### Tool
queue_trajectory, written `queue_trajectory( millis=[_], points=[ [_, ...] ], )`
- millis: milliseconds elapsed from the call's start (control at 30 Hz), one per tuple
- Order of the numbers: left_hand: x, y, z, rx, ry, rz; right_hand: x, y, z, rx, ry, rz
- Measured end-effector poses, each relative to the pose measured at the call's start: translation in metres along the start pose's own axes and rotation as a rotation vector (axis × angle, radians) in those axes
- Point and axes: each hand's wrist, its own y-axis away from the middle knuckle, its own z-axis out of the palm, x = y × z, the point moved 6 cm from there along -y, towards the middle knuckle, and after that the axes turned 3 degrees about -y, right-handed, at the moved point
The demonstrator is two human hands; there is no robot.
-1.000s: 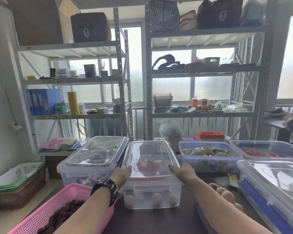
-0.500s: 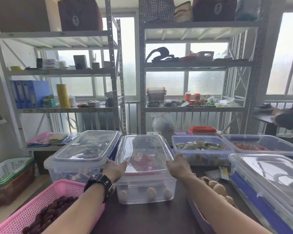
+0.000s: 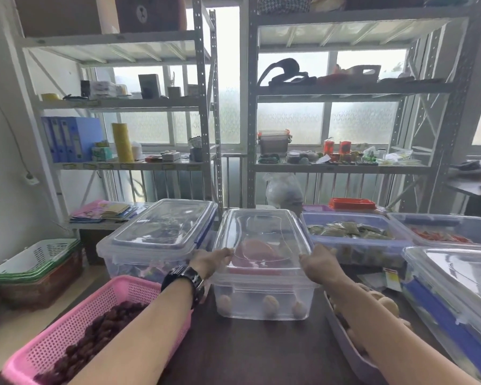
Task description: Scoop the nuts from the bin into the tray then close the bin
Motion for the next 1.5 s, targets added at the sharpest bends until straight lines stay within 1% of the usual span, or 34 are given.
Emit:
queue_trajectory(
  millis=[67, 133, 167, 200, 267, 333, 367, 433, 500, 567, 667, 733, 833, 1033, 1067, 1133, 1200, 1233, 1267, 1300, 1367, 1467, 1500],
  points=[
    [0.011, 0.023, -0.002, 0.030, 0.027, 0.015, 0.004, 0.001, 0.000, 0.009, 0.025, -0.006],
    [0.021, 0.039, -0.004, 0.033, 0.047, 0.027, 0.006, 0.003, -0.001, 0.004, -0.008, 0.018],
    [0.021, 0.038, -0.005, -0.007, 0.054, 0.013, 0.008, 0.003, -0.001, 0.005, -0.029, 0.030],
    [0.015, 0.019, -0.002, -0.064, 0.071, -0.025, 0.010, 0.001, 0.000, 0.005, -0.050, 0.048],
    [0.016, 0.023, 0.004, -0.171, 0.011, -0.100, 0.012, -0.003, 0.002, 0.016, -0.098, 0.052],
    [0.027, 0.041, 0.006, -0.232, -0.054, -0.080, 0.015, -0.007, 0.006, 0.029, -0.129, 0.050],
    [0.030, 0.048, 0.010, -0.253, -0.048, -0.078, 0.016, -0.009, 0.007, 0.036, -0.135, 0.047],
    [0.034, 0.046, 0.008, -0.170, -0.005, -0.015, 0.013, -0.008, 0.007, 0.039, -0.138, 0.033],
    [0.036, 0.045, 0.004, 0.001, -0.010, 0.049, 0.011, -0.009, 0.008, 0.031, -0.130, 0.023],
    [0.038, 0.050, 0.000, 0.154, -0.097, 0.122, 0.011, -0.010, 0.009, 0.003, -0.129, 0.025],
    [0.038, 0.057, 0.002, 0.218, -0.161, 0.208, 0.009, -0.013, 0.008, 0.033, -0.133, 0.024],
    [0.043, 0.062, 0.001, 0.293, -0.234, 0.277, 0.005, -0.012, 0.006, 0.072, -0.072, 0.012],
    [0.046, 0.065, 0.002, 0.324, -0.291, 0.299, -0.006, -0.007, 0.003, 0.106, 0.043, -0.041],
    [0.053, 0.082, 0.003, 0.320, -0.422, 0.248, -0.007, -0.004, 0.010, 0.059, 0.198, -0.091],
    [0.051, 0.081, 0.002, 0.317, -0.408, 0.241, -0.006, -0.003, 0.011, 0.053, 0.222, -0.088],
    [0.048, 0.080, 0.002, 0.291, -0.299, 0.290, -0.009, 0.003, 0.006, 0.143, 0.207, -0.118],
    [0.048, 0.089, 0.000, 0.276, -0.072, 0.365, -0.023, 0.022, -0.007, 0.297, 0.050, -0.240],
    [0.050, 0.098, -0.001, 0.265, 0.077, 0.407, -0.031, 0.036, -0.014, 0.337, -0.104, -0.304],
    [0.054, 0.112, 0.000, 0.228, 0.230, 0.441, -0.039, 0.049, -0.020, 0.322, -0.298, -0.331],
    [0.056, 0.127, 0.001, 0.174, 0.391, 0.472, -0.046, 0.062, -0.023, 0.260, -0.534, -0.351],
    [0.054, 0.161, 0.006, 0.027, 0.681, 0.496, -0.057, 0.095, -0.024, 0.068, -1.020, -0.397],
    [0.049, 0.200, 0.013, -0.241, 1.046, 0.537, -0.053, 0.130, -0.020, -0.219, -1.637, -0.392],
    [0.048, 0.211, 0.016, -0.337, 1.159, 0.573, -0.052, 0.140, -0.017, -0.310, -1.808, -0.416]
  ],
)
